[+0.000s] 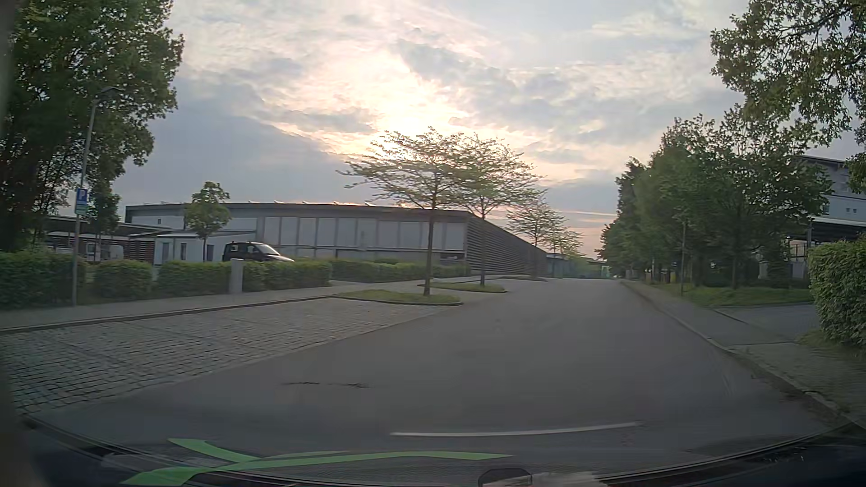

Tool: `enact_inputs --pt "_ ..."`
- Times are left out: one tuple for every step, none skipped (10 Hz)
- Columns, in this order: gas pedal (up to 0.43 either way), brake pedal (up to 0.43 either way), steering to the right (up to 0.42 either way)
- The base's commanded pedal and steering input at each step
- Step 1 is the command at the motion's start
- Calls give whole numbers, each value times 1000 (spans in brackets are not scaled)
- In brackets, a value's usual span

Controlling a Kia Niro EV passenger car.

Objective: Follow the waypoints while adhering to traffic rules and regulations

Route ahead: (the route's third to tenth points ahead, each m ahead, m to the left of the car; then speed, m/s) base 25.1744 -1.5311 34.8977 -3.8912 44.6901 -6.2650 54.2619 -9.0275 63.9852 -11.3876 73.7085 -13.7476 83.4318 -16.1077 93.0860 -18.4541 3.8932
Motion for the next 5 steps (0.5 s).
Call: enact_inputs --pt "79 0 382" --pt "79 0 331" --pt "79 0 274" --pt "79 0 237" --pt "79 0 196"
